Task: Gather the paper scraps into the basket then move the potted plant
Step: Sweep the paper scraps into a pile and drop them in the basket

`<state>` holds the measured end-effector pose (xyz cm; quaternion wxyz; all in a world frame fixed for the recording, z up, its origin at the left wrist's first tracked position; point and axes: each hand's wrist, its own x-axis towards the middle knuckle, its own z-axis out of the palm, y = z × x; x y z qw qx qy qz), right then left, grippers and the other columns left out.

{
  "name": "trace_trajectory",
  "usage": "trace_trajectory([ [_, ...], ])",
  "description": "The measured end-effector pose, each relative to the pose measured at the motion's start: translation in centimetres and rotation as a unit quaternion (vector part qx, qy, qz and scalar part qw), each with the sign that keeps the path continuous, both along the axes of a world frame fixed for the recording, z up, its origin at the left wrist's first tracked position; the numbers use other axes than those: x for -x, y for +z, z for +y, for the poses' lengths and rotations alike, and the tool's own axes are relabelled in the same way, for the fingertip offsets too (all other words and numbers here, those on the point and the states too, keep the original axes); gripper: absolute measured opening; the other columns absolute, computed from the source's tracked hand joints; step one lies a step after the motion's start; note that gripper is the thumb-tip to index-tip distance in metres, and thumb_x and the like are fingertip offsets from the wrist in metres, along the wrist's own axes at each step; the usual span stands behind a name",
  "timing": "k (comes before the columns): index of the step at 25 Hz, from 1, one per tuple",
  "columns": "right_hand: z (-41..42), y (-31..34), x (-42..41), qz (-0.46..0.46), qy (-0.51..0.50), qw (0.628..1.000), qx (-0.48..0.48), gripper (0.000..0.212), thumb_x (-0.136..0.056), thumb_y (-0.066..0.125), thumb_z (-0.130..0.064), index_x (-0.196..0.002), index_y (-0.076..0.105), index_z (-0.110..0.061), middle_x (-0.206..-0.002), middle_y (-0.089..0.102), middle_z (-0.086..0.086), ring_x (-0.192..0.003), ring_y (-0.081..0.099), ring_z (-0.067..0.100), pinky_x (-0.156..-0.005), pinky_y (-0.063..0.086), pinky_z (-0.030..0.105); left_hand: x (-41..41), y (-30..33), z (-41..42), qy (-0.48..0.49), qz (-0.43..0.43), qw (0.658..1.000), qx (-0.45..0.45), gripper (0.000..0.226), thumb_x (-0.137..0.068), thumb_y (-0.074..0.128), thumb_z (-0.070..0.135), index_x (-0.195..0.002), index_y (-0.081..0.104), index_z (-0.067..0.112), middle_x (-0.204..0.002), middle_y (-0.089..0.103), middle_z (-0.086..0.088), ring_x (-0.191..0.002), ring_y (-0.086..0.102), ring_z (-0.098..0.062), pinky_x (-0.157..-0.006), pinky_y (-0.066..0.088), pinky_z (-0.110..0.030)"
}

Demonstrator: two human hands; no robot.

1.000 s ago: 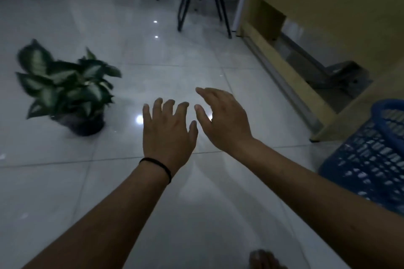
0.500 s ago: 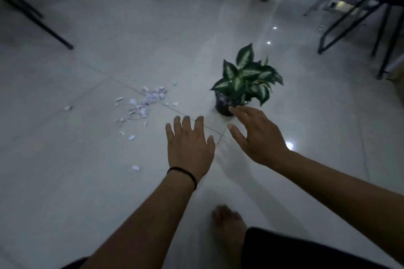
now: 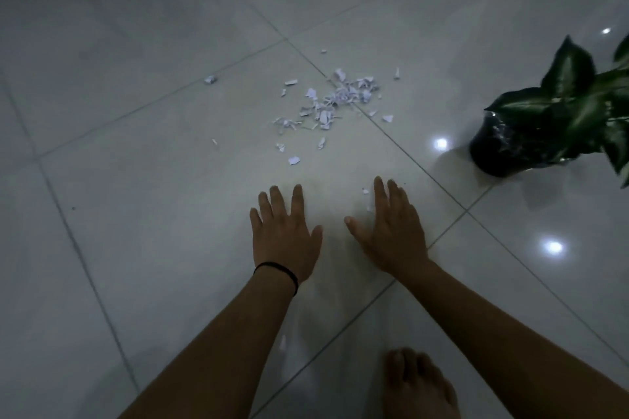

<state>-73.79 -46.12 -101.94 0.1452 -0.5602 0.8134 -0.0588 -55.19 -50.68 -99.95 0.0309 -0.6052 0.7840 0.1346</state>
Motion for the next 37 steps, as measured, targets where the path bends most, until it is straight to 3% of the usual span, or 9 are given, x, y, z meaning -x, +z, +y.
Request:
trace_trajectory([
  [4,-1.7,-3.4,-0.9,0.029,0.012,0.999,0.015,0.104,-0.086,0.03,-0.08,-0.16,-0.002,-0.013,-0.167,0.001,0.015,-0.154,0.003,0.032,-0.124,0.006,0.056,0.3,-3.4,-0.8,0.057,-0.007,0.998,-0.009,0.088,-0.09,0.022,0.073,-0.155,-0.01,0.024,-0.162,-0.009,-0.02,-0.148,-0.002,-0.041,-0.12,0.009,-0.055],
  [7,-5.1,-4.2,-0.1,0.033,0.04,0.998,0.019,0.099,-0.089,0.025,-0.077,-0.159,-0.004,-0.014,-0.167,-0.004,0.014,-0.154,-0.002,0.033,-0.122,-0.002,0.058,1.4,-5.2,-4.2,0.06,-0.006,0.998,0.025,0.094,-0.084,0.015,0.082,-0.155,-0.009,0.026,-0.162,-0.008,-0.019,-0.148,-0.002,-0.042,-0.118,0.004,-0.058],
  [10,-8.4,-4.7,0.9,0.056,0.092,0.994,0.02,0.092,-0.092,0.021,-0.074,-0.16,-0.003,-0.016,-0.167,-0.006,0.012,-0.154,-0.005,0.032,-0.122,-0.002,0.06,1.7,-5.7,-7.8,0.009,-0.018,0.999,0.029,0.091,-0.085,0.014,0.08,-0.156,-0.006,0.027,-0.163,-0.006,-0.018,-0.149,0.001,-0.041,-0.118,0.006,-0.059],
  [14,-11.5,-3.9,1.4,0.032,0.109,0.993,0.001,0.087,-0.093,0.021,-0.073,-0.16,0.003,-0.019,-0.168,0.001,0.011,-0.155,0.0,0.029,-0.122,0.002,0.059,0.5,-4.1,-7.8,0.056,0.036,0.996,0.057,0.076,-0.094,0.021,0.066,-0.156,0.005,0.026,-0.162,0.011,-0.018,-0.147,0.014,-0.039,-0.119,0.017,-0.054],
  [19,-3.8,-3.0,-1.7,-0.06,0.163,0.978,0.113,0.083,-0.093,0.038,-0.061,-0.159,0.017,-0.017,-0.166,0.017,0.009,-0.155,0.011,0.026,-0.123,0.015,0.054,-1.6,-3.9,0.2,0.113,0.065,0.989,0.069,0.076,-0.094,0.032,0.061,-0.157,0.007,0.026,-0.162,0.014,-0.016,-0.149,0.013,-0.035,-0.119,0.018,-0.053],
  [23,2.1,-4.4,-3.4,-0.01,0.254,0.962,0.1,0.09,-0.089,0.046,-0.063,-0.158,0.02,-0.012,-0.166,0.015,0.014,-0.154,0.012,0.032,-0.119,0.02,0.061,-2.8,-5.3,2.2,0.137,0.04,0.989,0.048,0.086,-0.091,0.033,0.067,-0.157,-0.001,0.024,-0.163,0.006,-0.017,-0.15,0.008,-0.036,-0.119,0.014,-0.055],
  [25,1.8,-4.4,-2.6,0.021,0.24,0.968,0.077,0.094,-0.088,0.044,-0.069,-0.159,0.015,-0.016,-0.167,0.01,0.013,-0.154,0.009,0.033,-0.119,0.017,0.062,-2.2,-5.3,0.5,0.106,0.03,0.993,0.046,0.087,-0.09,0.032,0.07,-0.156,-0.002,0.025,-0.163,0.006,-0.017,-0.149,0.009,-0.038,-0.119,0.013,-0.058],
  [30,-3.6,-4.2,3.1,0.049,0.053,0.996,0.058,0.107,-0.08,0.04,-0.081,-0.16,0.001,-0.021,-0.168,0.002,0.011,-0.155,0.004,0.031,-0.12,0.011,0.062,1.9,-5.4,-5.5,0.084,0.039,0.994,0.054,0.092,-0.087,0.031,0.076,-0.156,-0.005,0.028,-0.162,0.003,-0.019,-0.148,0.008,-0.041,-0.117,0.011,-0.061],
  [37,-15.7,-4.7,4.6,0.038,0.052,0.991,0.12,0.115,-0.076,0.04,-0.089,-0.16,-0.001,-0.023,-0.168,0.002,0.011,-0.155,0.001,0.032,-0.121,0.009,0.062,5.4,-6.4,-14.3,0.087,0.062,0.988,0.112,0.095,-0.085,0.029,0.079,-0.155,-0.008,0.027,-0.162,0.0,-0.018,-0.148,0.008,-0.041,-0.118,0.016,-0.057],
])
